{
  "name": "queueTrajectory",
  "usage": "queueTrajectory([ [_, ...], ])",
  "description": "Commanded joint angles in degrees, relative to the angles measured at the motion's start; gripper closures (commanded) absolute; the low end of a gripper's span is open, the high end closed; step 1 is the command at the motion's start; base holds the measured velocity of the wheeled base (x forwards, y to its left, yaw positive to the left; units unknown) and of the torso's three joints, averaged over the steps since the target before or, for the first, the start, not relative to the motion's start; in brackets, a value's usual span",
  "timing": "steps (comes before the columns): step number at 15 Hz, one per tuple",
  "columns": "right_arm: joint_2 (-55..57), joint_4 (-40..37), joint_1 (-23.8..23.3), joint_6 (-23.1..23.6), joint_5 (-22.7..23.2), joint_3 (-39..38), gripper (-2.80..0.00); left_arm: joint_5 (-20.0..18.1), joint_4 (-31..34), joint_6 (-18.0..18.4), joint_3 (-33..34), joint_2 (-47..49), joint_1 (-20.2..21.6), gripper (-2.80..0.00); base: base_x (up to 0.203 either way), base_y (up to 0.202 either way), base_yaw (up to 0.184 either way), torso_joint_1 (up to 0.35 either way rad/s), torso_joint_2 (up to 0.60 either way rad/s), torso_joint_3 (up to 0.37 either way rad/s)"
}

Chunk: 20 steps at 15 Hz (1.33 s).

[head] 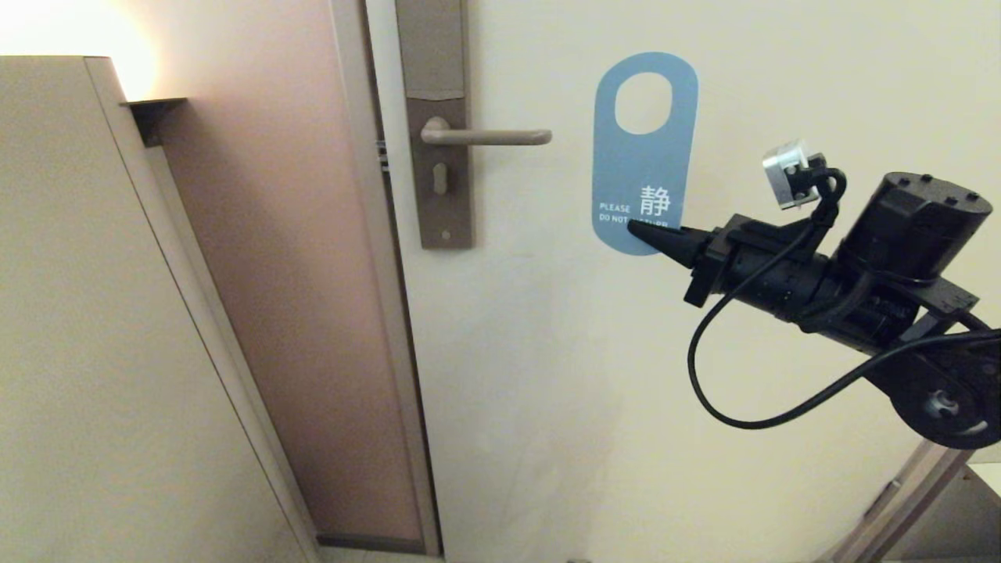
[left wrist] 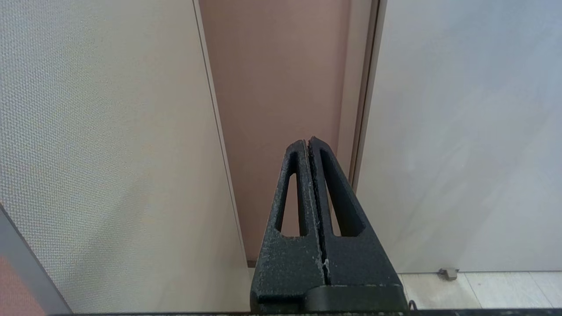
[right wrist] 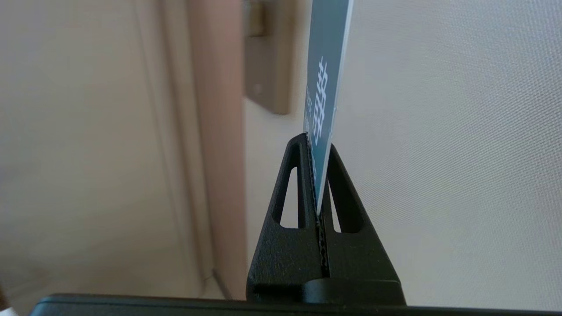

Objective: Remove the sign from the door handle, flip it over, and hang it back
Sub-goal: Hang the sign back with the other side facing out

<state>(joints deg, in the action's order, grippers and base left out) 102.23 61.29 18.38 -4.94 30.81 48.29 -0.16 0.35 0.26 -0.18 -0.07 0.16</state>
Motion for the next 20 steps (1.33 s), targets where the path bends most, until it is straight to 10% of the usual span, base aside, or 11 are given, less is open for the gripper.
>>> queueTrajectory([
  [1,3.00,0.58,0.07,0.02,-0.29,1.65,0.00,-0.02,0.00,0.00,0.01,0.07,0.02,0.00,0.000,0.000,0.000,0.000,0.00,0.000],
  [20,15.60,4.88,2.86,4.61,-4.02,14.26,0.00,-0.02,0.00,0.00,0.01,0.07,0.02,0.00,0.000,0.000,0.000,0.000,0.00,0.000],
])
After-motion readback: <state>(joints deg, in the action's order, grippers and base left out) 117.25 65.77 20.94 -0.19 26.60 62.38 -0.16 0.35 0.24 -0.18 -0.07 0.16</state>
